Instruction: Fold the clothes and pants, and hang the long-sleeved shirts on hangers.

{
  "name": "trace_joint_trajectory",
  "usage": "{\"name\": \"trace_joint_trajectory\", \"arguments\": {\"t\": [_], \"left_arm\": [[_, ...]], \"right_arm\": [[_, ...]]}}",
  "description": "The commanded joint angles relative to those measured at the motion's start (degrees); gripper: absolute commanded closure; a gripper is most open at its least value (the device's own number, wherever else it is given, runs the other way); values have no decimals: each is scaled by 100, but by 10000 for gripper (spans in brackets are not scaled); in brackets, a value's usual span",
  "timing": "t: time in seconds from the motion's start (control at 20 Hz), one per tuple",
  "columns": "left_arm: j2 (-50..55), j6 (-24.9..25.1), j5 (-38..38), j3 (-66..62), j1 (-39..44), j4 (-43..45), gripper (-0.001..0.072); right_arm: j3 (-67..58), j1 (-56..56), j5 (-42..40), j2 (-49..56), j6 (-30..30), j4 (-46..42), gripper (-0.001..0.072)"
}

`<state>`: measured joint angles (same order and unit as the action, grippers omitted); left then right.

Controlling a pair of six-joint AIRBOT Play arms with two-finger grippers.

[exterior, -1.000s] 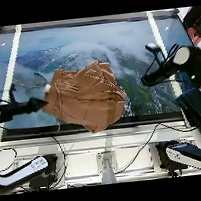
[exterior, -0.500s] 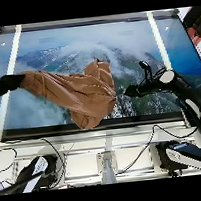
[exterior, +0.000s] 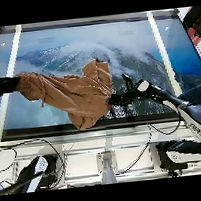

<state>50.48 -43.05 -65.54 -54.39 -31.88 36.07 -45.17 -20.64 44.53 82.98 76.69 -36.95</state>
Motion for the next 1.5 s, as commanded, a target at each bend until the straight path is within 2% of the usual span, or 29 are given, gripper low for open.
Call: {"name": "trace_joint_trajectory", "arguments": {"t": [0.0,0.1,0.15,0.25,0.3,0.35,0.5,0.7,0.9,1.15,1.45], "left_arm": [[-7,-22,20,-4,0,232,654],[-4,-20,22,-4,0,232,653],[-4,-22,24,-4,0,232,653],[33,-22,24,-4,0,232,654],[72,-22,24,-4,0,232,653],[120,-22,24,-4,0,232,653],[282,-22,116,-4,0,175,654],[295,219,654,-85,0,-990,655],[181,345,1158,-278,0,-1443,654],[-109,1189,1165,-531,2,-3042,655],[-570,1547,1718,-894,0,-3093,655]], "right_arm": [[-2,-90,-197,525,-295,1322,184],[-61,-90,-269,599,-634,1882,202],[-140,-90,-319,599,-815,2013,278],[-402,-90,-343,599,-892,2041,491],[-573,-90,-350,597,-911,1989,655],[-758,-81,-343,590,-1049,1904,697],[-1508,-74,-317,411,-1298,1012,697],[-2653,195,-304,-468,-1202,-551,699],[-3665,579,-284,-1631,-243,-2269,699],[-5165,476,-328,-1958,-210,-2874,701],[-6011,470,-284,-1377,35,-3077,701]]}}
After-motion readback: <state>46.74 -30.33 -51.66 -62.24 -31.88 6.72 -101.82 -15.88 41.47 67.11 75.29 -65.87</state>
